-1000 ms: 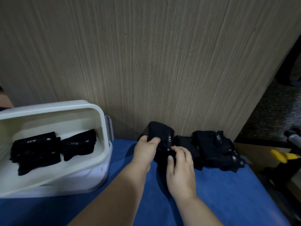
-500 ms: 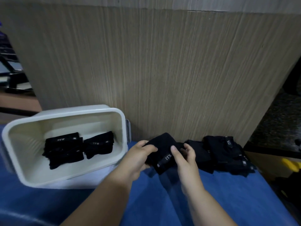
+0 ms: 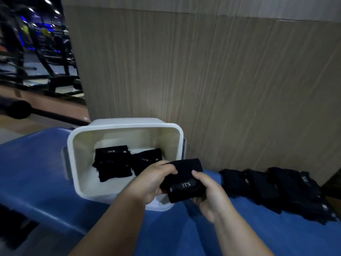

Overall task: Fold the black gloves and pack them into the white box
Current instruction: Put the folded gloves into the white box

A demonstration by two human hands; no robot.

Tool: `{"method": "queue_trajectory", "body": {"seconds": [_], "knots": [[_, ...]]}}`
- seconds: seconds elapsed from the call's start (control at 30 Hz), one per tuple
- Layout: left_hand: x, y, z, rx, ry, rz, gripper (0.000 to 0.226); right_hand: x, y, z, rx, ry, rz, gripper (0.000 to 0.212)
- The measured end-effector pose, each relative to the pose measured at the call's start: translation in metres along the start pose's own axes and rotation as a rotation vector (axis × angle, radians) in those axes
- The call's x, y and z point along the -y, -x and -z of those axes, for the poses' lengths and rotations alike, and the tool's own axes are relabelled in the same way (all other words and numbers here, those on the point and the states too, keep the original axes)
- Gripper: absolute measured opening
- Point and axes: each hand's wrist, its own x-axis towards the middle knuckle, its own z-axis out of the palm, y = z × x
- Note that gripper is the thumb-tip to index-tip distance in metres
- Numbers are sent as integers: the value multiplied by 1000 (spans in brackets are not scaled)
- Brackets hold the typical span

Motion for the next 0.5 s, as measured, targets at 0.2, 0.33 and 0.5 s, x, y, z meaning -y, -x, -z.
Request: {"method": "queue_trajectory", "body": {"seconds": [0.2, 0.33, 0.5], "knots": [[-10, 4, 32, -151, 6, -82, 15, -12, -18, -39, 18, 54, 13, 40], [-14, 8, 48, -235, -3, -151, 12, -20, -28, -62, 3, 51, 43, 27], [-15, 6, 66, -468, -388, -275, 23, -25, -43, -88, -37, 44, 87, 17]]}}
